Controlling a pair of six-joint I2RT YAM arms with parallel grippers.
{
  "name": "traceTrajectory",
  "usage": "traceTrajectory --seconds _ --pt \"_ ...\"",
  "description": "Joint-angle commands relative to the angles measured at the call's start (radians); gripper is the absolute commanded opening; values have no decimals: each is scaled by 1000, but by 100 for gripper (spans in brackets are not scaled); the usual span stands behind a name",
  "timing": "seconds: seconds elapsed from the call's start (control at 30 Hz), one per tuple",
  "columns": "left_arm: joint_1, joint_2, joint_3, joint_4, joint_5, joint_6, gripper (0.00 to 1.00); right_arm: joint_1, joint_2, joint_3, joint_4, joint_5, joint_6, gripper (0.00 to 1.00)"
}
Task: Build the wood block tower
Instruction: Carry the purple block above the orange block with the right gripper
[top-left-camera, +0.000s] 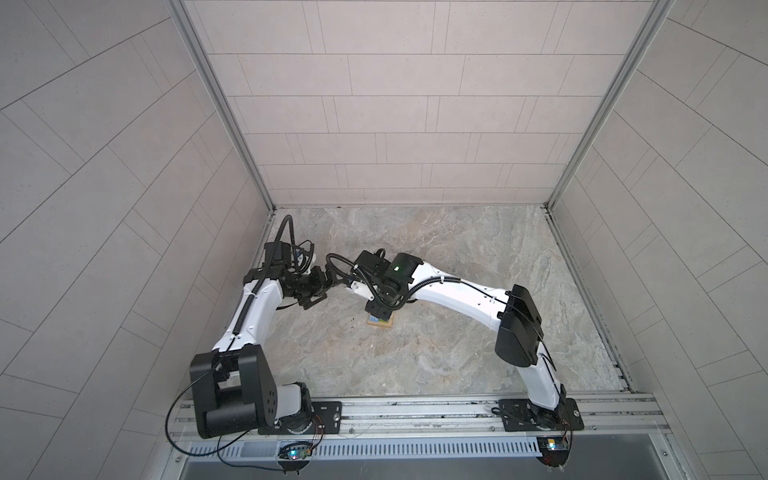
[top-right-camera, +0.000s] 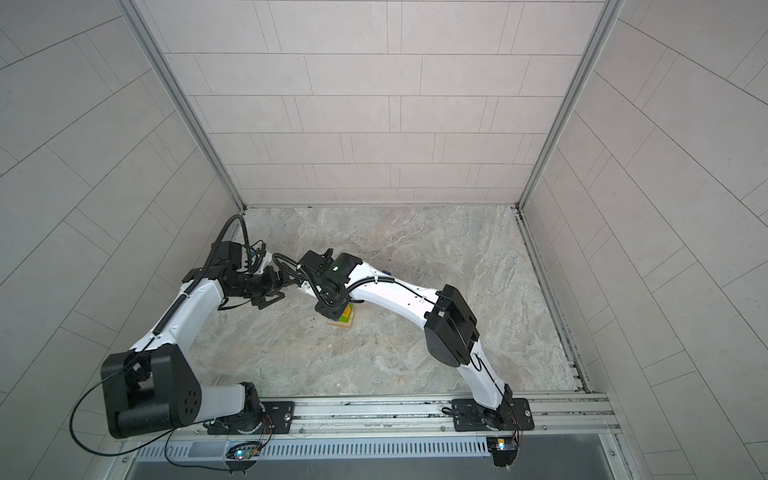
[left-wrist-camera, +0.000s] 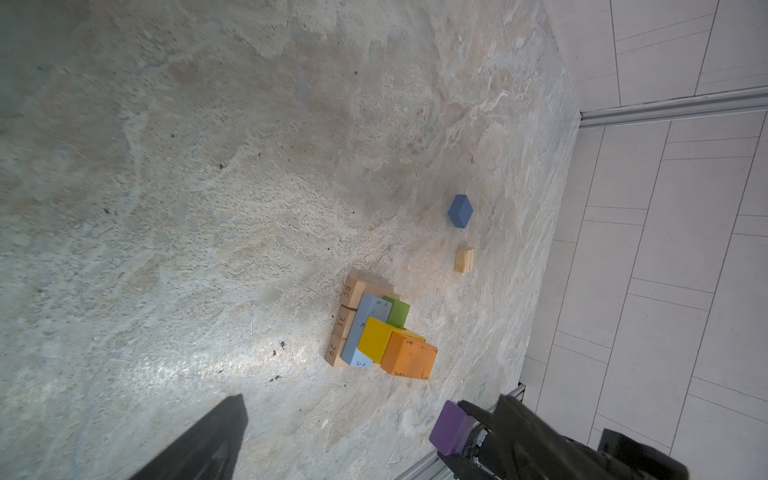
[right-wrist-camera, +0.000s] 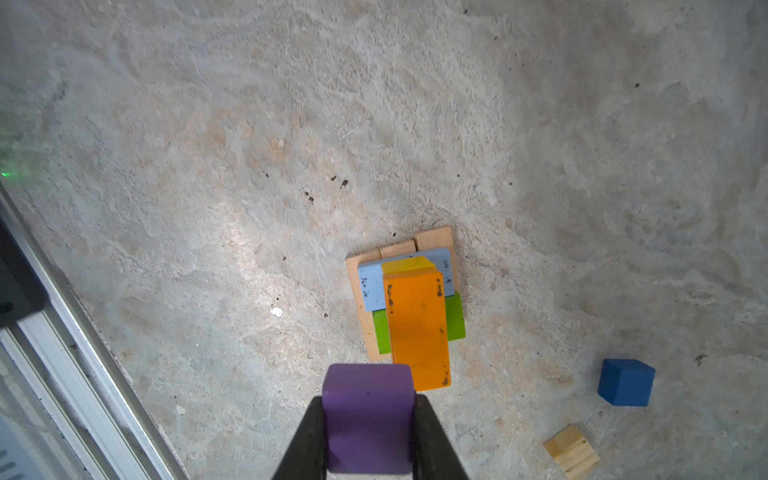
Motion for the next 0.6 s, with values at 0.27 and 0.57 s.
traceTrajectory --seconds 0.27,0.57 --pt "8 9 -14 10 28 0 100 5 49 44 -38 46 -48 23" --pt "13 15 -14 10 22 -2 100 -3 74 60 -33 59 -54 22"
